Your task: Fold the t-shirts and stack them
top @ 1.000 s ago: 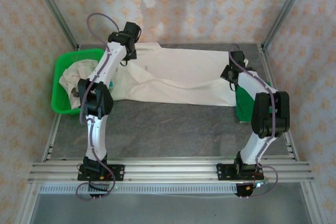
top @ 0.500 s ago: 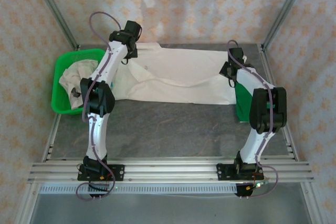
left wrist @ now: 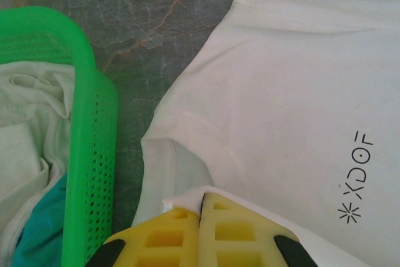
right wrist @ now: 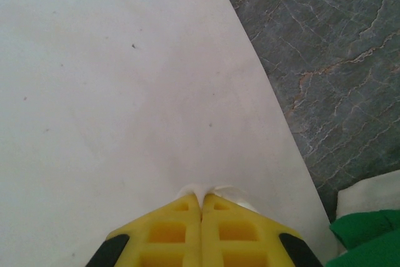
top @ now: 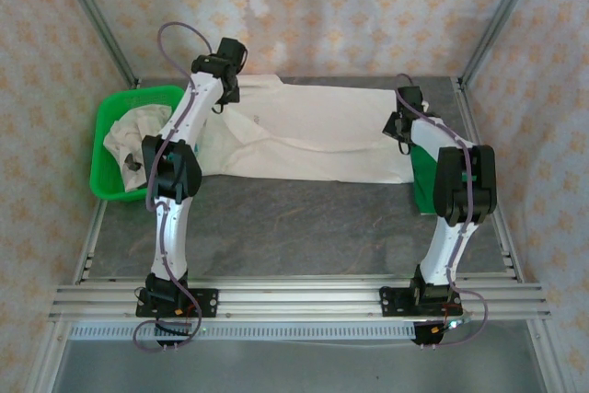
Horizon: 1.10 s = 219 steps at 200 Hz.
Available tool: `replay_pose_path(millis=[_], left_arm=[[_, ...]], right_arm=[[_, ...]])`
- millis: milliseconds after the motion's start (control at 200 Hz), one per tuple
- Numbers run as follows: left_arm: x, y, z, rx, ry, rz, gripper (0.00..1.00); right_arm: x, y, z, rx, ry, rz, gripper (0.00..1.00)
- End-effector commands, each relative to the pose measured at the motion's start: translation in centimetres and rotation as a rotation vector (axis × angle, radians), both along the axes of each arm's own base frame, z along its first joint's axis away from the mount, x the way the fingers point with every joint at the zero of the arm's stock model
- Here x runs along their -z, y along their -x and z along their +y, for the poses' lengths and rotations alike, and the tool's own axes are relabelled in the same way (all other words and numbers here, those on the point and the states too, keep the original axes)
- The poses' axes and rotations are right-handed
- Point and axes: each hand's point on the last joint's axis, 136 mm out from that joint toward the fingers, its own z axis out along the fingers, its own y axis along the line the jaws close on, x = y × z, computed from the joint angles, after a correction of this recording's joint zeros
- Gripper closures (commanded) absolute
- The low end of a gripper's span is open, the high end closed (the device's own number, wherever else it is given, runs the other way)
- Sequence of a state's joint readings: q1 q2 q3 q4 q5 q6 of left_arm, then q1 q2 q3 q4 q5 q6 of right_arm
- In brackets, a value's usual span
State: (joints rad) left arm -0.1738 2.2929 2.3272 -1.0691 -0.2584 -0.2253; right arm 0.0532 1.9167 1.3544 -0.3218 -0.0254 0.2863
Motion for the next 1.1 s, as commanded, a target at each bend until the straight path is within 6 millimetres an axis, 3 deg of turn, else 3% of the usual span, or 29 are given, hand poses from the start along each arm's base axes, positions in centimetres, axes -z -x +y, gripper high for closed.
replay_pose_path(millis=[0,210,550,816,976,1091], left_arm=[[0.0,-1.6,-0.2,0.034,0.017,-0.022,1.00],[0.2,-3.3,-2.6,0.111,0.108,-0.067,1.00],[-0.1,-5.2,-5.5,0.230,0.100,-0.105,1.00],[1.4,-5.6,-5.6,0.234,0.099,-0.087,1.00],[2.7,-5.2,-3.8,0.147,0.093,-0.057,1.00],[3.7,-4.7,-2.6,0.099,0.122,-0.027,1.00]], right_arm=[[-0.5,-1.0,-0.6,0.010,0.018,-0.020,1.00],[0.0,-0.9,-0.6,0.010,0.016,-0.009,1.00],[0.6,-0.8,-0.4,0.007,0.005,0.003,1.00],[0.8,-0.7,-0.3,0.006,0.002,0.008,1.00],[0.9,-0.8,-0.4,0.008,0.007,0.009,1.00],[1.0,-0.9,-0.3,0.007,0.002,0.010,0.92]])
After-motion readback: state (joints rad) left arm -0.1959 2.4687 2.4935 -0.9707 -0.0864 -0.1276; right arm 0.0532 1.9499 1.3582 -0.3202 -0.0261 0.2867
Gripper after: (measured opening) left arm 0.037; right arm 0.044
